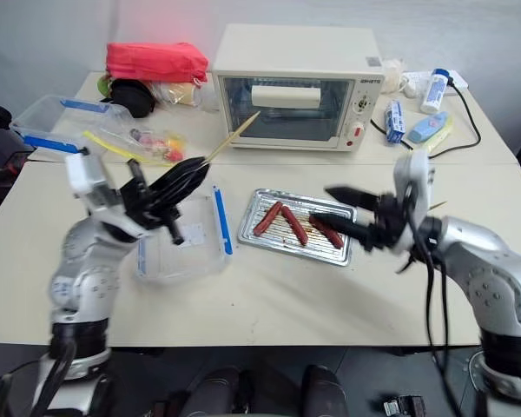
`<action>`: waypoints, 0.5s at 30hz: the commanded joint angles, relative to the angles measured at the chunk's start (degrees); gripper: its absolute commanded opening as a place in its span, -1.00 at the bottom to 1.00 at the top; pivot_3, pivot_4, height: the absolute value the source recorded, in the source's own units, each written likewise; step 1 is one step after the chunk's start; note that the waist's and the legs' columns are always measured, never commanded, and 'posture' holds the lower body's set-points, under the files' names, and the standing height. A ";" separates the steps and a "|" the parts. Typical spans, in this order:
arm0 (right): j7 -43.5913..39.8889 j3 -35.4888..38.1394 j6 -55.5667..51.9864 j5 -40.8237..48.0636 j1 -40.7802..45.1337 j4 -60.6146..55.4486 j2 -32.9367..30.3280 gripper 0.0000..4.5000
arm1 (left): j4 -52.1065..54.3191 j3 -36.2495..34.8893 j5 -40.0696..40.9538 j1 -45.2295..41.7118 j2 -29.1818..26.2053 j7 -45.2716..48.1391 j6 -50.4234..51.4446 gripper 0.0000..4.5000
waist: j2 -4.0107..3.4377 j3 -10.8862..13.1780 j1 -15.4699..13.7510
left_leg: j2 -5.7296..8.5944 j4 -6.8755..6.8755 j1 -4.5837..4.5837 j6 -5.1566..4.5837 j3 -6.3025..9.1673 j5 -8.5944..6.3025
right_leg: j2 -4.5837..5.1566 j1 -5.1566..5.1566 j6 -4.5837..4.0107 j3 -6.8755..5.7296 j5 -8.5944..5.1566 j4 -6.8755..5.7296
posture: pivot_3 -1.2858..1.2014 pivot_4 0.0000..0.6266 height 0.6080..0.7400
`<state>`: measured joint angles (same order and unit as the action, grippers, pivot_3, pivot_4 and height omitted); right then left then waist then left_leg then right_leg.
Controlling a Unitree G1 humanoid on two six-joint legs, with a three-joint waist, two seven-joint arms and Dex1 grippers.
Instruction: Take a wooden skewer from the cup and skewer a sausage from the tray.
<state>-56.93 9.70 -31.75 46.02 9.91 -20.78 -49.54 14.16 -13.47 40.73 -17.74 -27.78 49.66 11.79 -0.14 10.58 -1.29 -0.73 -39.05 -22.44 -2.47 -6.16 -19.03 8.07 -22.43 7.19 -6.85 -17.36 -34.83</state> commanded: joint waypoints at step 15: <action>-2.07 4.06 8.99 -11.88 -8.36 2.14 -0.17 0.98 | -2.15 -22.27 4.05 24.74 -6.14 1.44 0.21 -1.00 | 0.06 0.04 0.12 | -0.07 -0.03 0.27 0.14 0.01 -0.13 | 0.47 0.08 -0.11 0.40 0.04 0.10 | 0.03 -0.52 1.00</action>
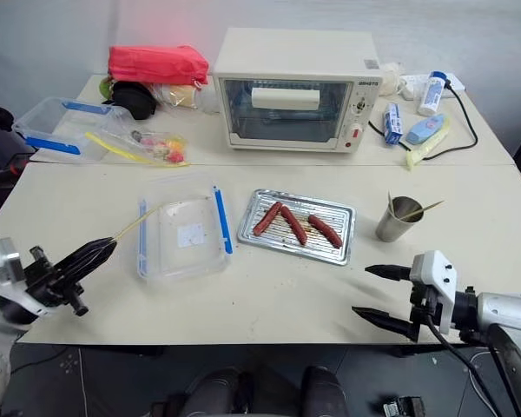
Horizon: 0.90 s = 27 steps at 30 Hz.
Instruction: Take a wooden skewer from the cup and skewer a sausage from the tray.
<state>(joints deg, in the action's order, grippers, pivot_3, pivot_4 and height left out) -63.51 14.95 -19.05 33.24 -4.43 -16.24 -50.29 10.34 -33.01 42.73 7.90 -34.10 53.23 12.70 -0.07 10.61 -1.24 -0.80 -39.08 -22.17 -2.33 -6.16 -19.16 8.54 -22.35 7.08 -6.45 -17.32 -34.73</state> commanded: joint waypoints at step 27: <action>15.64 -33.87 -24.05 -24.14 50.40 21.55 13.17 0.60 | 9.35 0.71 3.75 -3.91 4.21 -11.15 0.98 -1.00 | 0.03 -0.03 1.61 | -0.01 -0.01 -0.20 -0.03 -0.21 0.00 | -0.17 -0.19 -0.14 -1.00 -0.04 -0.35 | 0.03 -0.52 1.00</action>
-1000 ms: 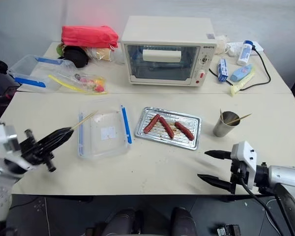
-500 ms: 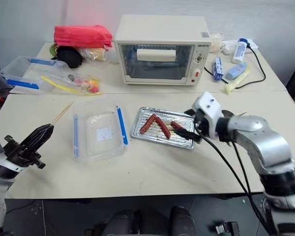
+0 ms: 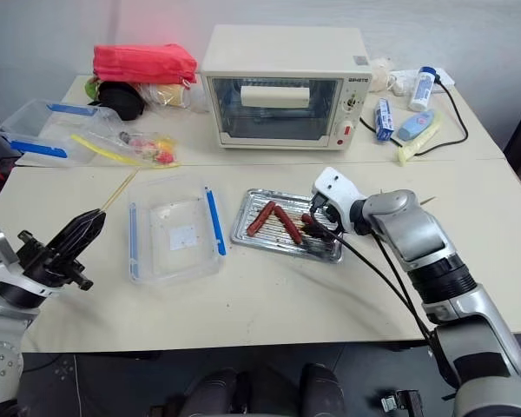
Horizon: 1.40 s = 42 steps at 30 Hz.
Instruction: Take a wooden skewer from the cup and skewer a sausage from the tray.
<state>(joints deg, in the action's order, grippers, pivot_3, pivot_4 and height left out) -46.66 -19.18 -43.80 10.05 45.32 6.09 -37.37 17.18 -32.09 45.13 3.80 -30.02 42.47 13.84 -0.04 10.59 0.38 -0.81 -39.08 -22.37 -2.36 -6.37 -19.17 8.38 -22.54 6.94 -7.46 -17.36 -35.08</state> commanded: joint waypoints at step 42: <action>-35.38 5.43 27.89 8.02 -0.06 -12.65 -5.13 -0.70 | 2.23 21.13 -5.81 -10.44 -13.58 22.81 0.86 -1.00 | -0.01 0.01 -0.09 | -0.04 0.00 0.08 0.03 -0.09 0.00 | -0.09 0.01 0.01 0.08 0.00 0.00 | 0.03 -0.52 1.00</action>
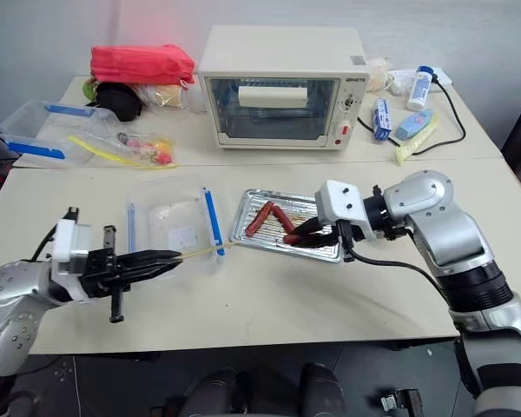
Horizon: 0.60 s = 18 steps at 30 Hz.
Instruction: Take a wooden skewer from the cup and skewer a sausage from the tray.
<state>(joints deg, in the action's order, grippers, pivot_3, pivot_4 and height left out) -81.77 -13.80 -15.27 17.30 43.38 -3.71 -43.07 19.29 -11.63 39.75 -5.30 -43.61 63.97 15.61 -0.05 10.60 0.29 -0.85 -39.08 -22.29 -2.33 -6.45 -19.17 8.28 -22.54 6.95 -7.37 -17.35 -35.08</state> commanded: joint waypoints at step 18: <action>0.95 -0.71 -5.13 0.76 1.85 -6.19 1.40 -0.70 | -2.42 3.09 -2.63 -3.81 3.16 2.42 -2.57 -1.00 | 0.00 0.00 -0.06 | 0.02 -0.04 -0.01 -0.01 0.02 0.00 | 0.03 0.01 0.00 -0.05 0.00 -0.03 | 0.03 -0.52 1.00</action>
<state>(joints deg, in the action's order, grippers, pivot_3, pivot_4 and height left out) -80.92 -15.33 -20.23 17.18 44.84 -7.71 -41.73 16.74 -8.43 37.51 -8.54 -40.71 66.31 13.94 -0.05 10.60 0.23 -0.84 -39.11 -22.30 -2.34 -6.44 -19.17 8.32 -22.53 6.95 -7.42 -17.35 -35.10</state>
